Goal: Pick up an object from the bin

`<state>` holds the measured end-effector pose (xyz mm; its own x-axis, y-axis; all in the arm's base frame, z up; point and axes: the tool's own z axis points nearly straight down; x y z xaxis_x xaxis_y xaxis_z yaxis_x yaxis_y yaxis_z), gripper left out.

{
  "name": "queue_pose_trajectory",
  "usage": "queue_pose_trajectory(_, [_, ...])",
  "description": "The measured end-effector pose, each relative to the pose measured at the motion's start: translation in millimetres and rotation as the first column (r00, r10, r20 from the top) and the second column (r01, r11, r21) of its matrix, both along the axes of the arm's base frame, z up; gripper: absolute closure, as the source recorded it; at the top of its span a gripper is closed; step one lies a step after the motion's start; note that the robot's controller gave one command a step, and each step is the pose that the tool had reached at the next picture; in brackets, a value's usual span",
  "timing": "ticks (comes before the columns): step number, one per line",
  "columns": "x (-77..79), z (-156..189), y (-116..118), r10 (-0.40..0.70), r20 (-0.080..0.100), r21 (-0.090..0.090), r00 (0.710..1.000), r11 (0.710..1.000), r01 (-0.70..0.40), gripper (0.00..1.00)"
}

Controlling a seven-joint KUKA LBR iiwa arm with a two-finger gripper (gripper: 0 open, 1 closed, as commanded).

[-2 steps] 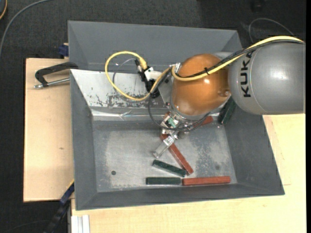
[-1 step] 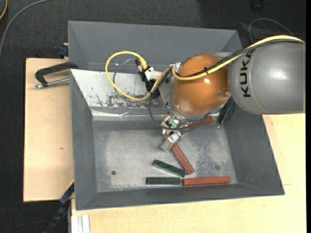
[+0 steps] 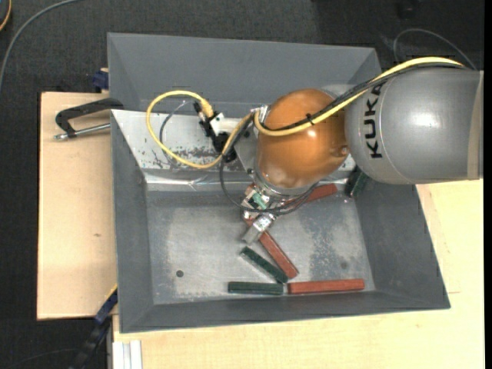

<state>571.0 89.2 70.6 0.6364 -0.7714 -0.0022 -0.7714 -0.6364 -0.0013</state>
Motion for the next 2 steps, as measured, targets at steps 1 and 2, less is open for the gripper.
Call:
queue_pose_trajectory(1, [14.7,122.4,19.3,0.051,0.013,0.003,0.999,0.999,-0.051,1.0])
queue_pose_trajectory(2, [5.2,146.1,26.8,0.056,0.004,0.002,0.998,0.998,-0.056,1.0])
